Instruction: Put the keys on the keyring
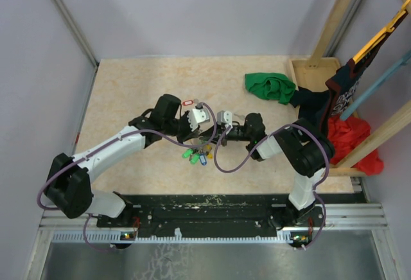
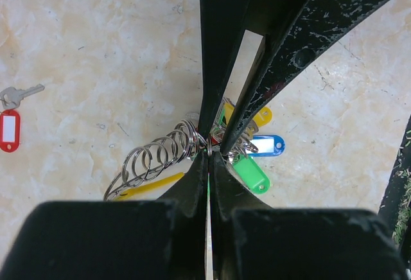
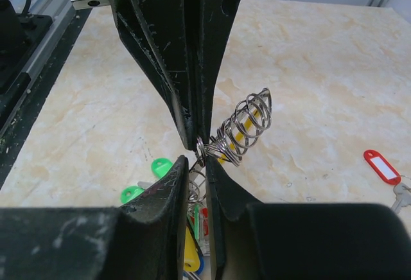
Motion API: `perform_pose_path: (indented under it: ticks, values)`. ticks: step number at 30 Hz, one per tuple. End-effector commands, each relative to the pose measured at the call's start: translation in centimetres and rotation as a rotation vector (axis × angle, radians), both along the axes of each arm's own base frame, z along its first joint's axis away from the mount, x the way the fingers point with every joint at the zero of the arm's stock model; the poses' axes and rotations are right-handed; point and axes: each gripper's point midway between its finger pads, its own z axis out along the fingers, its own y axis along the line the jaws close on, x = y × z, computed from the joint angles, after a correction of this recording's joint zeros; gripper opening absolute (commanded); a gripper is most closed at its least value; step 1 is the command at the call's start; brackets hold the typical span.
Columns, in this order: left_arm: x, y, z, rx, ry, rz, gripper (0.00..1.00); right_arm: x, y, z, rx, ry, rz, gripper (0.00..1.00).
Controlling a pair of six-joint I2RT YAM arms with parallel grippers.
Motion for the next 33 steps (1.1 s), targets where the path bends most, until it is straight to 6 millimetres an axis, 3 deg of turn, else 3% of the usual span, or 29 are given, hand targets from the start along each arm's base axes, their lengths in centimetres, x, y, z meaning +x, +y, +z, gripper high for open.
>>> perform_pose_path:
  ticks: [1,8,13,18,25,30,33]
  values:
    - [0.4,-0.5,0.5,-0.008,-0.016,-0.011,0.00,-1.0,0.5,2.8,0.070,-0.087,0.055,0.15]
    - [0.5,-0.3,0.1,0.014,-0.009,-0.012,0.00,-1.3,0.4,3.4,0.075,-0.096,0.065,0.12]
    - [0.5,-0.4,0.2,0.011,-0.012,-0.013,0.00,-1.4,0.4,3.2,0.067,-0.086,0.072,0.00]
    - [0.7,-0.3,1.1,-0.045,-0.026,0.044,0.04,-1.1,0.0,3.8,0.093,-0.076,0.050,0.00]
    - [1.1,0.1,6.0,-0.398,-0.095,0.195,0.26,-0.6,-1.2,6.0,0.209,-0.030,0.010,0.00]
    - [0.1,2.1,6.9,-0.660,-0.100,0.231,0.35,-0.6,-1.3,6.5,0.244,0.018,0.002,0.00]
    - [-0.6,1.7,7.0,-0.707,-0.090,0.182,0.39,-0.3,-1.4,6.8,0.255,0.018,-0.020,0.00]
